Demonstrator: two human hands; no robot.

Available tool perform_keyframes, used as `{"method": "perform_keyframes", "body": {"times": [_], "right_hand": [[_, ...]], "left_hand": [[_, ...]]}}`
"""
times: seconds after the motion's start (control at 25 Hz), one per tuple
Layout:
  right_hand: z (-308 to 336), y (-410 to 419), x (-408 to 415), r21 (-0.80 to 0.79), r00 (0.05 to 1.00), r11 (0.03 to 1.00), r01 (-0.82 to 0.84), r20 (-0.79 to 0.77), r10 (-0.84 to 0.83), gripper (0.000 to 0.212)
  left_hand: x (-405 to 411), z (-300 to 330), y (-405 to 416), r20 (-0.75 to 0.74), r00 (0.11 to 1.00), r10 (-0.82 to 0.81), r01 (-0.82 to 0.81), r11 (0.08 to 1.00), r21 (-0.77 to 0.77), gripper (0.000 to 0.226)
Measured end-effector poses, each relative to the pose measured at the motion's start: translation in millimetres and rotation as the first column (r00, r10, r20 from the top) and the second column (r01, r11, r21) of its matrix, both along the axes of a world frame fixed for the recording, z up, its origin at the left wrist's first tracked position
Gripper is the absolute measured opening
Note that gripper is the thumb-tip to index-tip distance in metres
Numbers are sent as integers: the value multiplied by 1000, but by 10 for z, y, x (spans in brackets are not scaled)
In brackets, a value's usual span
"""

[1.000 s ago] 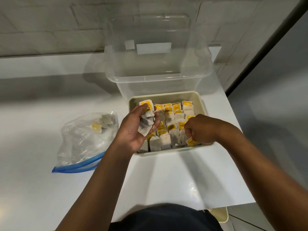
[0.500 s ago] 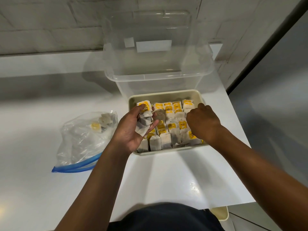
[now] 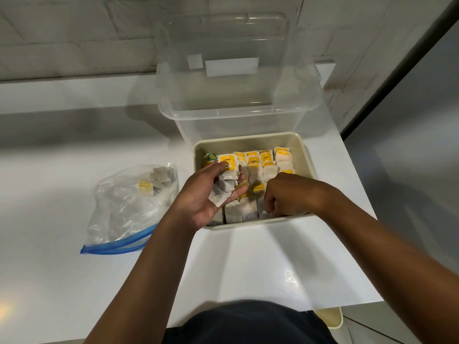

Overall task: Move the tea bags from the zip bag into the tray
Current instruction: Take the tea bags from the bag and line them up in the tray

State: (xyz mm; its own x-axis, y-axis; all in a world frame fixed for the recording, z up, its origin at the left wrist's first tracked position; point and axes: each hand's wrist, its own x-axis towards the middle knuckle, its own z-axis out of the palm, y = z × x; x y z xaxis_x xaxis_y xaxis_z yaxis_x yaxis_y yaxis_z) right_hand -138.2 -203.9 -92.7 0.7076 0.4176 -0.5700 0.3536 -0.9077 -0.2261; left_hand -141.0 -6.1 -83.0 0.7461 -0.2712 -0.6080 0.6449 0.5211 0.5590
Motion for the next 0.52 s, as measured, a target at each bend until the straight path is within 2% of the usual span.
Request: {"method": "perform_keyframes", "body": {"times": [0.08,0.2,0.28,0.4,0.52], "right_hand": [[-72,-2,54,-16,999,1000,6,48,-5,18],[-102,43,155,-10,990,999,-36,138,37,33],[-139,107,198,-6,979,1000,-30,201,30,27],[-204,169,211,-16,973,1000,6,232,-3,15],[-136,82,203,87,971,995,53,228,-71,9]], "left_hand": [[-4,-16,19,-1,1000,-10,10,1000,13,37],[-5,-32,27,-10,1000,-21,21,999,29,30],[6,-54,14,-18,999,-50,51,997,53,25],[11,-89,-37,-38,998,-58,61,994,92,31],[8,-92,-46,-49,992,-117,122,985,121,15]]}}
